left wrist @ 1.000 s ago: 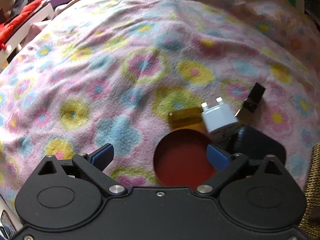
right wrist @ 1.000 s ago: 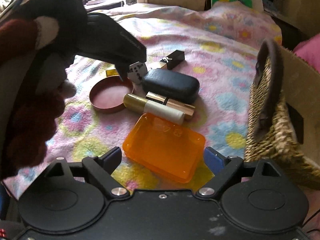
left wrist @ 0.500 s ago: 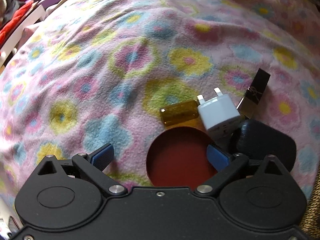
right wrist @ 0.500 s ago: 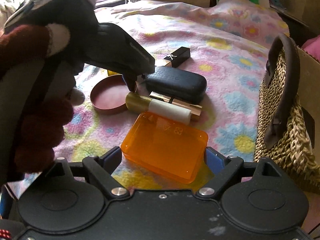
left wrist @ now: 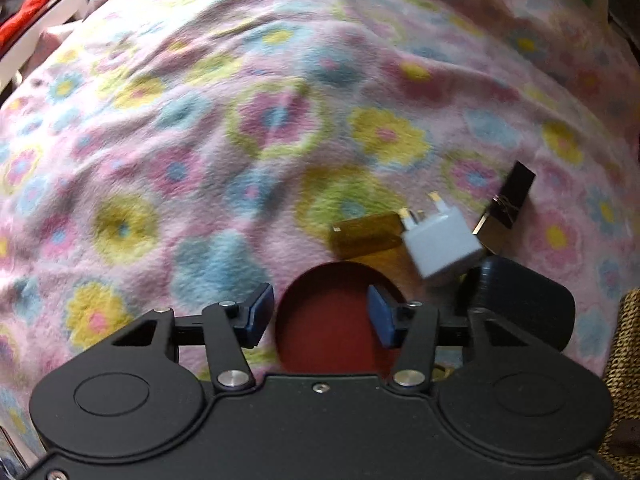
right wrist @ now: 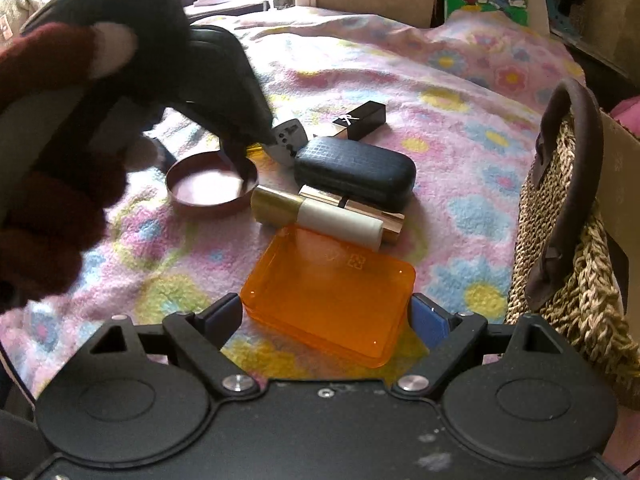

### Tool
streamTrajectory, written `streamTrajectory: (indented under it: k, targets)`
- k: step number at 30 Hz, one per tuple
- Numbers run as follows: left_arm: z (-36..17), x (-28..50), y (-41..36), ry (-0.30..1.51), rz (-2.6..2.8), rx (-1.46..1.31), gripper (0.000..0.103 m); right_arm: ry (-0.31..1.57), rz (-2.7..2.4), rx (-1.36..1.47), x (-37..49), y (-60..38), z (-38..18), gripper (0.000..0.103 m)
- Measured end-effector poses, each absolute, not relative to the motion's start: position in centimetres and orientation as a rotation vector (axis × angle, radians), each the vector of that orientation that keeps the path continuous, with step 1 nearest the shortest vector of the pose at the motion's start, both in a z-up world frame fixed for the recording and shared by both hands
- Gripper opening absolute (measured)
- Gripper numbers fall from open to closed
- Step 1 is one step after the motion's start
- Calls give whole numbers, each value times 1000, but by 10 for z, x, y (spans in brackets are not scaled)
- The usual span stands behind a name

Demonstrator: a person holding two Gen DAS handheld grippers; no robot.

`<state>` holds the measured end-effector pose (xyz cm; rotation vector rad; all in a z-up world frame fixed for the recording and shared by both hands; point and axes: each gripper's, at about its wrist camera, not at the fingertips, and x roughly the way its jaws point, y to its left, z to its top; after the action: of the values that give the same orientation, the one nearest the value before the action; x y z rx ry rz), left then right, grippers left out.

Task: Organize rigid objects
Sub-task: 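Lower the left tool onto the red round lid and close on it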

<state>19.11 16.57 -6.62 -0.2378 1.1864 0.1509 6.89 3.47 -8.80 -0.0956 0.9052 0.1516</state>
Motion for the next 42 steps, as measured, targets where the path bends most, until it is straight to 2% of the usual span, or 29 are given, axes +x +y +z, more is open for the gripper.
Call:
streamTrajectory:
  k: [4, 6, 8, 9, 11, 14, 22, 25, 26, 39, 41, 42]
  targets:
    - [-66, 185, 174, 1179, 156, -242, 52, 911, 118, -52, 67, 35, -88, 89]
    - [-66, 181, 174, 1177, 148, -232, 56, 919, 104, -26, 67, 33, -89, 88]
    - [-64, 178, 169, 1170, 128, -222, 67, 930, 93, -8, 67, 32, -90, 88]
    - [-62, 176, 168, 1157, 118, -215, 69, 932, 89, -1, 67, 31, -90, 88]
    - [-56, 171, 162, 1128, 85, -188, 80, 933, 81, 12, 68, 32, -90, 89]
    - [-50, 168, 151, 1094, 21, -150, 90, 943, 69, 35, 70, 32, -91, 91]
    - [-69, 173, 125, 1142, 23, 4, 91, 948, 29, 57, 75, 38, -97, 99]
    - [-77, 172, 132, 1156, 37, -18, 101, 940, 18, 82, 74, 37, -99, 103]
    - [-79, 174, 136, 1163, 39, -44, 101, 939, 15, 87, 74, 37, -99, 103]
    - [-86, 188, 142, 1189, 56, -110, 101, 964, 45, 9, 75, 42, -101, 103]
    - [-86, 190, 142, 1188, 56, -117, 99, 955, 32, -14, 74, 43, -100, 92]
    - [-86, 190, 143, 1186, 55, -119, 99, 950, 36, -26, 73, 43, -99, 91]
